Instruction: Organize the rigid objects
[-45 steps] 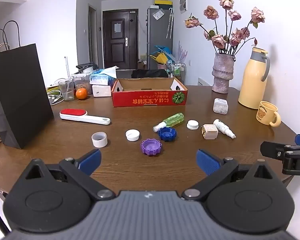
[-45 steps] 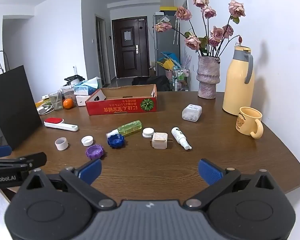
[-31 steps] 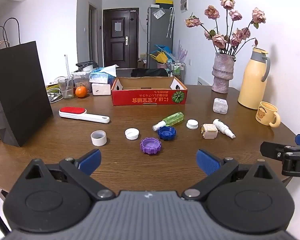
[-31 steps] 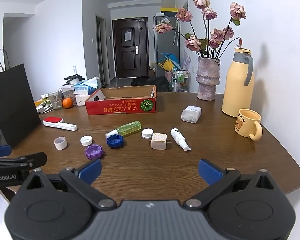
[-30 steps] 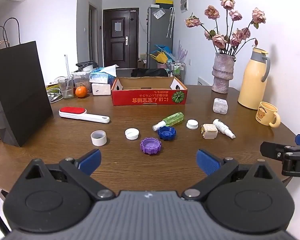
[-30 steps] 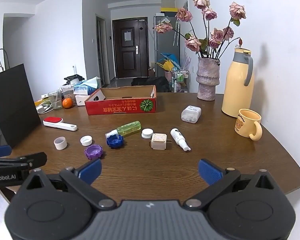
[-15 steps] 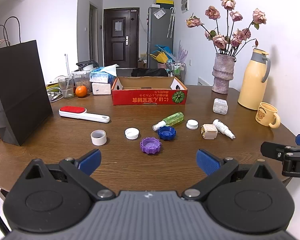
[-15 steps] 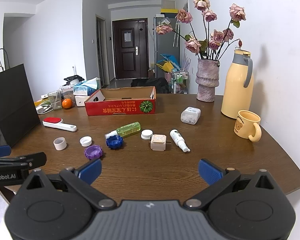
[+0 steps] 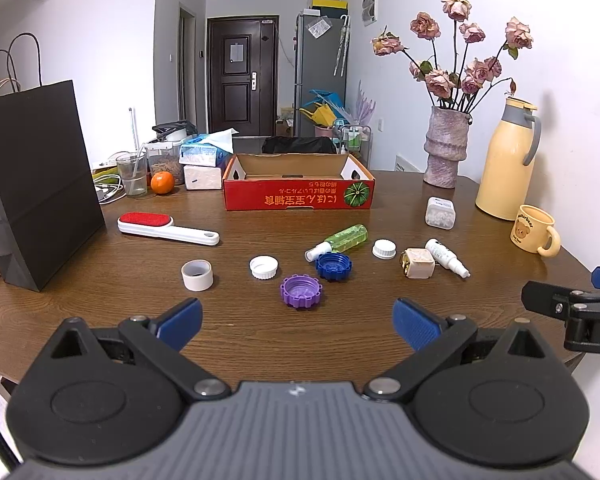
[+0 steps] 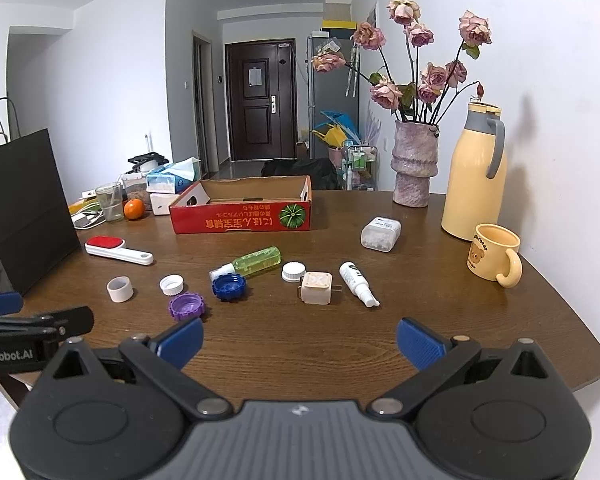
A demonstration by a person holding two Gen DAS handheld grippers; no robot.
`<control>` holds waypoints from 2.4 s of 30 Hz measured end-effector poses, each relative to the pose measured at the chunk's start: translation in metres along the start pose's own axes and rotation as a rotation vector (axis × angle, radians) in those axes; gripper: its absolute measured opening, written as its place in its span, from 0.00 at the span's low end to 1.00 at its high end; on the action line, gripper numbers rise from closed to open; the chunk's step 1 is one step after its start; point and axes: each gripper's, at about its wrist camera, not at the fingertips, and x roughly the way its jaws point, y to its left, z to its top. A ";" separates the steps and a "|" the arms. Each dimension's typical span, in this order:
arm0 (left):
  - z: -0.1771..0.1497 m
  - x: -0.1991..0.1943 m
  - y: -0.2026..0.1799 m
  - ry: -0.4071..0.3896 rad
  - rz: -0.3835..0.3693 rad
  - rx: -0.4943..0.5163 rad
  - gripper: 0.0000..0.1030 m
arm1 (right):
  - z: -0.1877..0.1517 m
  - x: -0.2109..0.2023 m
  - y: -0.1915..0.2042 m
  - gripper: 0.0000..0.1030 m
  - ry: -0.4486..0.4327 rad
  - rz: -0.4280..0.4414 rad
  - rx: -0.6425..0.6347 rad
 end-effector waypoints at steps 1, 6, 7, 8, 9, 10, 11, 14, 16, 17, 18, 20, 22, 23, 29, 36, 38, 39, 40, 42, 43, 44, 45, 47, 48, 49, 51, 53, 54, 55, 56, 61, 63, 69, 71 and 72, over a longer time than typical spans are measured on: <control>0.000 0.000 0.000 0.000 0.000 0.000 1.00 | 0.000 0.000 0.000 1.00 0.000 0.000 0.000; -0.001 0.001 -0.003 -0.004 0.000 0.002 1.00 | 0.000 0.000 -0.001 1.00 -0.004 0.000 -0.004; -0.001 0.001 -0.002 -0.003 0.000 0.001 1.00 | 0.000 0.001 -0.001 1.00 -0.005 0.000 -0.004; -0.001 0.001 -0.002 -0.003 0.000 0.001 1.00 | 0.000 0.001 -0.001 1.00 -0.005 0.000 -0.004; -0.001 0.001 -0.002 -0.003 -0.001 0.001 1.00 | 0.000 0.001 -0.001 1.00 -0.004 0.000 -0.004; -0.001 0.001 -0.002 -0.004 0.000 0.001 1.00 | 0.000 0.001 0.000 1.00 -0.005 0.000 -0.004; -0.001 0.001 -0.002 -0.004 0.000 0.001 1.00 | 0.000 0.001 0.000 1.00 -0.005 -0.001 -0.004; -0.001 0.001 -0.002 -0.004 -0.001 0.000 1.00 | 0.000 0.001 0.000 1.00 -0.005 0.000 -0.004; -0.001 0.001 -0.002 -0.003 -0.002 0.000 1.00 | 0.000 0.001 0.000 1.00 -0.006 -0.001 -0.005; 0.000 0.001 -0.002 -0.003 -0.001 0.000 1.00 | 0.000 0.001 0.000 1.00 -0.006 -0.001 -0.005; -0.001 0.001 -0.002 -0.004 -0.001 -0.001 1.00 | 0.000 0.001 0.000 1.00 -0.006 0.000 -0.005; -0.001 0.001 -0.002 -0.004 -0.002 -0.001 1.00 | 0.000 0.001 0.000 1.00 -0.007 0.000 -0.004; -0.001 0.001 -0.002 -0.003 -0.002 -0.001 1.00 | 0.000 0.000 0.000 1.00 -0.007 0.000 -0.005; -0.001 0.001 -0.002 -0.004 -0.001 -0.001 1.00 | 0.000 0.000 0.001 1.00 -0.007 0.000 -0.005; -0.001 0.001 -0.001 -0.003 -0.002 -0.002 1.00 | 0.000 0.000 0.002 1.00 -0.010 -0.001 -0.012; -0.001 0.001 -0.001 -0.004 -0.002 -0.003 1.00 | 0.000 0.000 0.002 1.00 -0.011 -0.001 -0.012; 0.000 0.001 -0.001 -0.004 -0.003 -0.003 1.00 | -0.001 0.000 0.003 1.00 -0.012 0.000 -0.015; -0.001 0.000 -0.001 -0.004 -0.003 -0.003 1.00 | -0.001 0.000 0.003 1.00 -0.012 0.000 -0.015; 0.000 0.001 -0.001 -0.004 -0.002 -0.003 1.00 | -0.001 0.000 0.003 1.00 -0.012 0.000 -0.015; -0.001 0.000 -0.001 -0.003 -0.003 -0.004 1.00 | 0.000 0.000 0.003 1.00 -0.011 0.000 -0.015; -0.001 0.000 -0.001 -0.004 -0.002 -0.004 1.00 | -0.001 -0.001 0.005 1.00 -0.012 0.000 -0.016; 0.000 0.000 -0.001 -0.005 -0.001 -0.005 1.00 | -0.002 -0.002 0.005 1.00 -0.014 0.000 -0.019; 0.000 -0.002 -0.003 -0.007 -0.001 -0.006 1.00 | -0.002 -0.002 0.006 1.00 -0.016 -0.001 -0.020; 0.000 -0.003 -0.004 -0.006 -0.001 -0.006 1.00 | -0.002 -0.001 0.007 1.00 -0.018 -0.002 -0.024; 0.001 -0.003 -0.004 -0.004 0.000 -0.006 1.00 | -0.002 0.000 0.007 1.00 -0.019 -0.002 -0.025; 0.000 -0.003 -0.003 -0.004 0.001 -0.006 1.00 | -0.003 0.000 0.008 1.00 -0.020 -0.001 -0.027; 0.000 -0.002 -0.003 -0.003 0.002 -0.010 1.00 | -0.002 0.000 0.009 1.00 -0.027 -0.002 -0.035; 0.000 0.001 0.000 -0.002 0.004 -0.020 1.00 | -0.003 0.002 0.010 1.00 -0.034 -0.004 -0.038; 0.000 0.003 0.001 0.000 0.006 -0.025 1.00 | -0.003 0.004 0.009 1.00 -0.033 -0.002 -0.038; -0.001 0.006 0.002 0.002 0.007 -0.028 1.00 | -0.003 0.006 0.008 1.00 -0.030 0.000 -0.037; -0.001 0.009 0.003 0.006 0.010 -0.030 1.00 | -0.004 0.009 0.008 1.00 -0.028 0.000 -0.036; -0.003 0.026 0.009 0.020 0.023 -0.042 1.00 | -0.003 0.026 0.004 1.00 -0.005 -0.001 -0.023; -0.003 0.031 0.012 0.022 0.028 -0.046 1.00 | -0.002 0.032 0.003 1.00 -0.001 -0.003 -0.022; -0.001 0.049 0.020 0.025 0.042 -0.057 1.00 | -0.002 0.048 0.000 1.00 0.006 -0.011 -0.021; 0.000 0.056 0.022 0.024 0.044 -0.062 1.00 | 0.000 0.055 -0.001 1.00 0.009 -0.014 -0.022; 0.001 0.059 0.024 0.025 0.048 -0.064 1.00 | 0.001 0.059 -0.002 1.00 0.010 -0.014 -0.021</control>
